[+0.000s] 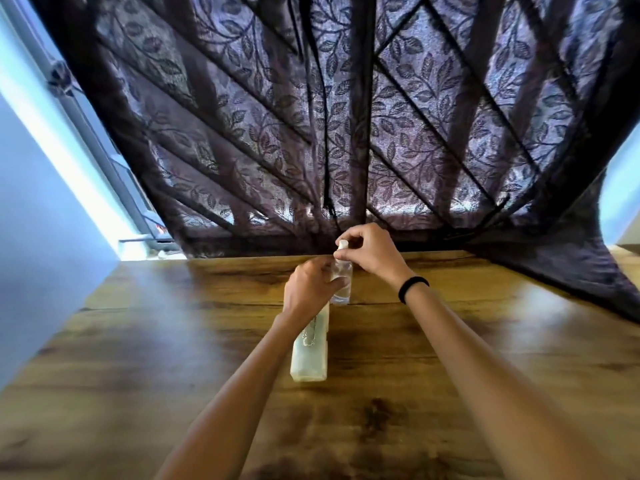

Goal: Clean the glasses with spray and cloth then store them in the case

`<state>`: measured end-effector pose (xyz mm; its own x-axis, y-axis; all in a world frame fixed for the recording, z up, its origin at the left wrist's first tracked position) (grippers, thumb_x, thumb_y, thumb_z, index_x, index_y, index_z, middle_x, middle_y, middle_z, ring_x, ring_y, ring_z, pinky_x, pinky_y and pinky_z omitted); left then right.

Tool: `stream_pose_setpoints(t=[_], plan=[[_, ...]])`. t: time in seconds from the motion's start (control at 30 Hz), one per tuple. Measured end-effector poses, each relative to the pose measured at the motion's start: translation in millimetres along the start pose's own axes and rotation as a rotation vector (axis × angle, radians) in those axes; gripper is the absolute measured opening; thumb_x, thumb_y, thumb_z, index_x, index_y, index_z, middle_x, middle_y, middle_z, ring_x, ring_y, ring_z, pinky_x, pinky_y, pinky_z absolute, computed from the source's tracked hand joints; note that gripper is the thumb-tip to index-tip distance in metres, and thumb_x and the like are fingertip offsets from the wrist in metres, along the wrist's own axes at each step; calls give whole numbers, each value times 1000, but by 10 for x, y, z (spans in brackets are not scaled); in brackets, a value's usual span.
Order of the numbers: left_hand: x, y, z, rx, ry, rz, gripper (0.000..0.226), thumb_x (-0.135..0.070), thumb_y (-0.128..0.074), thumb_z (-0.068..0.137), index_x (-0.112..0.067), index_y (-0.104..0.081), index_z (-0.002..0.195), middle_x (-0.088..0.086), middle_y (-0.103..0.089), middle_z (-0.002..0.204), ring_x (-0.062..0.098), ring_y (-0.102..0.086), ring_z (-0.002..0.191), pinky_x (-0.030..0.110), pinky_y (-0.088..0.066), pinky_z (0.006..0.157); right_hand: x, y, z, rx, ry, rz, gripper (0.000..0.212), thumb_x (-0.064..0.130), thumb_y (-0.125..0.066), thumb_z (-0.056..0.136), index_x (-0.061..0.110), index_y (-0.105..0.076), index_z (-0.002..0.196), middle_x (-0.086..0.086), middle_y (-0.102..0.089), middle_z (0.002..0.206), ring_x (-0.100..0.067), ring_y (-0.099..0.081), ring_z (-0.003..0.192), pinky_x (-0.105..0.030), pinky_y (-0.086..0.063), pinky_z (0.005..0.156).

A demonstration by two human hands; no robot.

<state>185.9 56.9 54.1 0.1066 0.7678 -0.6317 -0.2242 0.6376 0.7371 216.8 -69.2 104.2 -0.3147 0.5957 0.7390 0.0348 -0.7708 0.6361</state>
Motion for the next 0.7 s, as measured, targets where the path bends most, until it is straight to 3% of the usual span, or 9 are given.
stream_pose_setpoints(t=[0.27, 0.47, 0.6, 0.7], plan=[[121, -8, 21, -28, -8, -53, 41, -36, -74, 74, -17, -62, 109, 1, -70, 98, 18, -65, 86, 35, -54, 73, -6, -140, 73, -9, -17, 9, 20, 17, -74, 73, 10, -70, 91, -5, -71, 98, -15, -62, 93, -29, -48, 84], [150, -9, -7, -25, -4, -55, 38, -40, -73, 74, -20, -60, 103, -4, -67, 96, 12, -59, 81, 28, -45, 64, 5, -148, 38, -35, 5, 24, 16, 17, -74, 73, 9, -70, 86, 1, -68, 82, -15, -64, 81, -28, -50, 74], [114, 33, -37, -58, -76, -82, 57, -39, -73, 75, -16, -52, 123, -3, -65, 110, 15, -60, 97, 24, -46, 71, -3, -117, -4, -45, 21, 49, 21, 16, -72, 76, 9, -68, 96, -5, -70, 88, -12, -63, 79, -28, -53, 78], [75, 118, -52, -139, -126, -44, 69, -42, -68, 79, -13, -41, 135, 6, -59, 123, 22, -55, 111, 37, -52, 82, 16, -52, -49, -70, 35, 51, 27, 20, -69, 80, 8, -65, 104, -8, -69, 92, -13, -63, 79, -28, -54, 80]])
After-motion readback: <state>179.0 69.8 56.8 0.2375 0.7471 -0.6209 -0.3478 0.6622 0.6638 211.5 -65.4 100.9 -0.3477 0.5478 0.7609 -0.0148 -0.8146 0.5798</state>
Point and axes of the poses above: each hand's wrist, its own z-axis towards the middle knuckle, its own y-axis out of the back of the hand, x = y × z, the point moved 4 cm from there along z, towards the middle knuckle
